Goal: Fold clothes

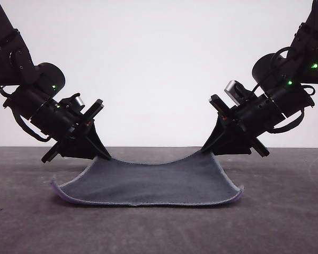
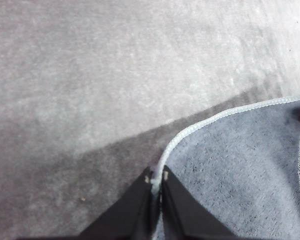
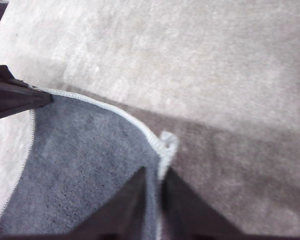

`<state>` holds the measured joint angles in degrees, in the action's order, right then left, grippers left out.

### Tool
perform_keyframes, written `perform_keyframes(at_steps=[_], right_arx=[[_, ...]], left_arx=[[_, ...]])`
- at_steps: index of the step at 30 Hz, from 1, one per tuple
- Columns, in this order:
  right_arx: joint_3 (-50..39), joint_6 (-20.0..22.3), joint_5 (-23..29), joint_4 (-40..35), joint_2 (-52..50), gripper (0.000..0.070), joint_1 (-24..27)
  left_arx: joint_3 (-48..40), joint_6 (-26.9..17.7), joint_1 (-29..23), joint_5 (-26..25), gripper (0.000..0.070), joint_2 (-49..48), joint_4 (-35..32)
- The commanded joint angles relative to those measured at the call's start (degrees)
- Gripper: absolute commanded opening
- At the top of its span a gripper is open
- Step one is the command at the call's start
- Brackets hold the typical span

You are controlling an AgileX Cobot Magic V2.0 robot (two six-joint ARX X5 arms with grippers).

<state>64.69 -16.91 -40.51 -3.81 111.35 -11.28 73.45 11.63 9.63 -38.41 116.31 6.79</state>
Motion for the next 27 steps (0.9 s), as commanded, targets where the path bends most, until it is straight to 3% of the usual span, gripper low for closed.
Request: perform_keyframes(at_steps=[1, 11, 16, 27], right_arx=[[1.03, 0.46, -0.13, -0.44, 0.63, 0.0007, -0.34], [1.15, 1.03, -3.09, 0.05, 0.63, 0.0007, -0.21], [2.86, 2.61, -4.98, 4.64, 0.61, 0.0007, -0.08], [4.39, 9.28, -4.51, 15.73, -1.62, 0.0007, 0.18]], left_arx=[[1.31, -0.23, 0.20, -0.37, 0.0002, 1.57, -0.65], [1.33, -0.43, 0.20, -1.38, 0.0003, 1.47, 0.04], [1.85, -0.84, 0.15, -3.64, 0.0003, 0.82, 2.03], [2.05, -7.78, 0.15, -3.44, 0.0004, -4.40, 12.83]])
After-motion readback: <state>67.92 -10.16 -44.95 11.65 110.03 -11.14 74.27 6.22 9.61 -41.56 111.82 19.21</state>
